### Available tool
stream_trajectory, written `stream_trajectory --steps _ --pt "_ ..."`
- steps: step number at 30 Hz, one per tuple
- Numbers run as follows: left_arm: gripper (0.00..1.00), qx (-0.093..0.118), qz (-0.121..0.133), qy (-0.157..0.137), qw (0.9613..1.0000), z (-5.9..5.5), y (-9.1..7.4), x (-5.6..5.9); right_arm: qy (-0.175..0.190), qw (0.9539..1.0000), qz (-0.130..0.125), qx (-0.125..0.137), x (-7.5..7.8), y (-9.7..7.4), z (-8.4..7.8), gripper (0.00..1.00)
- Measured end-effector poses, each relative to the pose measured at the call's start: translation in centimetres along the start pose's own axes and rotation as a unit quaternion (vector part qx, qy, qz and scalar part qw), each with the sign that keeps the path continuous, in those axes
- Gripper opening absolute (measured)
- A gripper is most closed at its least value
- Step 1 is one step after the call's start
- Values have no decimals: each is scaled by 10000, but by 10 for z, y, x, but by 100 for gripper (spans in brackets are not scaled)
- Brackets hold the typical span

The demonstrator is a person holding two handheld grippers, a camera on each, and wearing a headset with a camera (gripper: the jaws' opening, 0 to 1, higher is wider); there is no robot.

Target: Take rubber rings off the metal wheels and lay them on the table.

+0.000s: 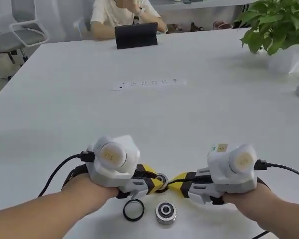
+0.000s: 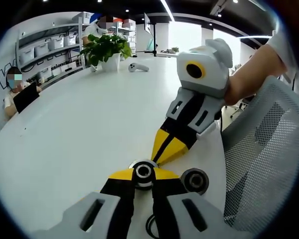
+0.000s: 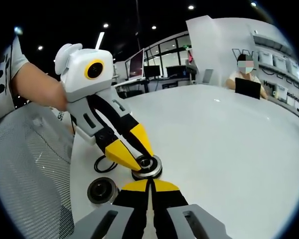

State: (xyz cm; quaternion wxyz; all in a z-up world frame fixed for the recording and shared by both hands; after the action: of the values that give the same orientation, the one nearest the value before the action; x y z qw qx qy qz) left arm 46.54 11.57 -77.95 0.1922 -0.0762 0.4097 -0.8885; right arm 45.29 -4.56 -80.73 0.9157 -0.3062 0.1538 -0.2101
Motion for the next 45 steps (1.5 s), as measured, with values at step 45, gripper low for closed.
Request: stream_trajectory --steps 45 --pt "7 -35 145 -21 9999 0 0 5 1503 9870 270 504 6 -3 2 0"
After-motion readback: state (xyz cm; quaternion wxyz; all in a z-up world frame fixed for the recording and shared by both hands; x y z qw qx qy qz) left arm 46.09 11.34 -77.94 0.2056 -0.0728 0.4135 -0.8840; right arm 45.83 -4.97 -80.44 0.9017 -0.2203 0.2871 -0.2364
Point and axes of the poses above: the centre of the closed fingertips' face, and the gripper's own axes: y roughly forward along the fingers, x roughly to its right, z roughly out of its top, the point moved 10 cm from there along -y, roughly backward along the fingers, and after that the axes turned 10 degrees about -x, right-handed, at the moved point
